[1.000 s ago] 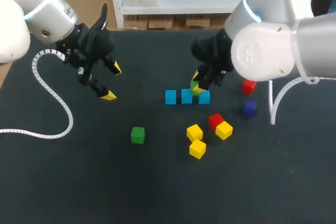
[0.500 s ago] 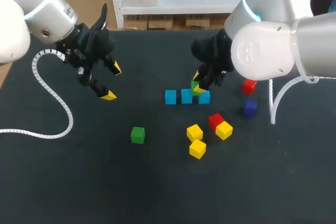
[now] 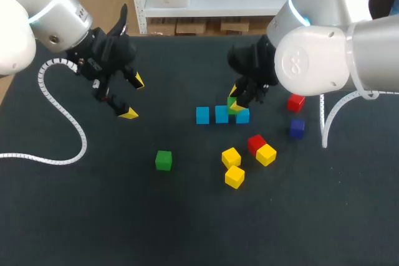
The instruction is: Place the blue cubes, place green cubes on the blue cubes, place the yellow cubes on the green cubes, then place the red cubes on the yellow cubes, and place purple cube on the red cubes.
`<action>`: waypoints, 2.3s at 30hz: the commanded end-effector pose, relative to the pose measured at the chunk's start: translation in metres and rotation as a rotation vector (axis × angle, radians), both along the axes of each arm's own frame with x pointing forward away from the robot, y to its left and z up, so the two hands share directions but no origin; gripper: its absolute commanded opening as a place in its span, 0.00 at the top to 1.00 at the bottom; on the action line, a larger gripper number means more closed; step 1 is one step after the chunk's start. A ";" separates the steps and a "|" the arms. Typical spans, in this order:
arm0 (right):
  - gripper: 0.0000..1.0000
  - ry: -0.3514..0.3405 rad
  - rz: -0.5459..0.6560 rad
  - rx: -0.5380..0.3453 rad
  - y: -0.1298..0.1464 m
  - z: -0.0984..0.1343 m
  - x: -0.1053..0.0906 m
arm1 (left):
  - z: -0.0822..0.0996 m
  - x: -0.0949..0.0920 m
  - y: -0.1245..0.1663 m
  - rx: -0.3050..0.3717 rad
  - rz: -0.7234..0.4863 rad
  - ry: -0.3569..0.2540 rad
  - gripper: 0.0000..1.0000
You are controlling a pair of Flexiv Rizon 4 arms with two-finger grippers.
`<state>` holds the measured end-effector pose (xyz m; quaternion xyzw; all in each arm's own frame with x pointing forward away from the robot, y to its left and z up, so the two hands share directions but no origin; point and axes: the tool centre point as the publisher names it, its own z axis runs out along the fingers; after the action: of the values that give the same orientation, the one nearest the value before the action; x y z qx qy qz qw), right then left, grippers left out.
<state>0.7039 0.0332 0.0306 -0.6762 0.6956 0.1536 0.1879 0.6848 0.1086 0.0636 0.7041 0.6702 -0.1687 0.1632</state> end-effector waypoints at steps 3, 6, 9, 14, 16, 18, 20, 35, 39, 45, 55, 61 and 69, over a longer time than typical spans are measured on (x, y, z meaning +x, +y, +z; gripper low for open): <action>0.87 0.002 0.003 0.003 0.001 -0.001 0.002 | 0.000 0.002 0.000 -0.001 -0.003 0.001 0.00; 0.81 0.002 0.005 0.004 0.002 -0.001 0.003 | 0.000 0.002 0.000 -0.001 -0.003 0.001 0.00; 0.80 0.002 0.006 0.004 0.002 -0.001 0.003 | 0.000 0.002 0.000 -0.001 -0.003 0.001 0.00; 0.78 0.002 0.006 0.003 0.002 -0.001 0.004 | 0.000 0.002 0.000 -0.001 -0.003 0.001 0.00; 0.74 0.003 0.007 0.003 0.002 -0.001 0.004 | 0.000 0.002 0.000 -0.001 -0.003 0.001 0.00; 0.72 0.004 0.007 0.003 0.002 -0.001 0.004 | 0.000 0.002 0.000 -0.001 -0.003 0.001 0.00; 0.69 0.007 0.006 0.002 0.001 -0.002 0.003 | 0.000 0.002 0.000 -0.001 -0.003 0.001 0.00; 0.59 0.008 0.009 0.004 0.001 -0.003 0.004 | 0.000 0.002 0.000 -0.001 -0.003 0.001 0.00; 0.60 0.006 0.011 0.003 0.001 -0.003 0.005 | 0.000 0.002 0.000 -0.001 -0.003 0.001 0.00; 0.61 0.004 0.012 0.003 0.001 -0.004 0.007 | 0.000 0.002 0.000 -0.001 -0.003 0.001 0.00; 0.60 0.005 0.014 0.006 0.004 -0.004 0.008 | 0.000 0.002 0.000 -0.001 -0.003 0.001 0.00; 0.53 0.006 0.016 0.004 0.004 -0.004 0.008 | 0.000 0.002 0.000 -0.001 -0.003 0.001 0.00; 0.00 0.029 0.013 0.043 -0.001 0.016 0.002 | 0.000 0.002 0.000 -0.001 -0.003 0.001 0.00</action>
<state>0.7089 0.0394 0.0356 -0.6752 0.6927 0.1683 0.1896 0.6848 0.1086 0.0636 0.7041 0.6702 -0.1687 0.1632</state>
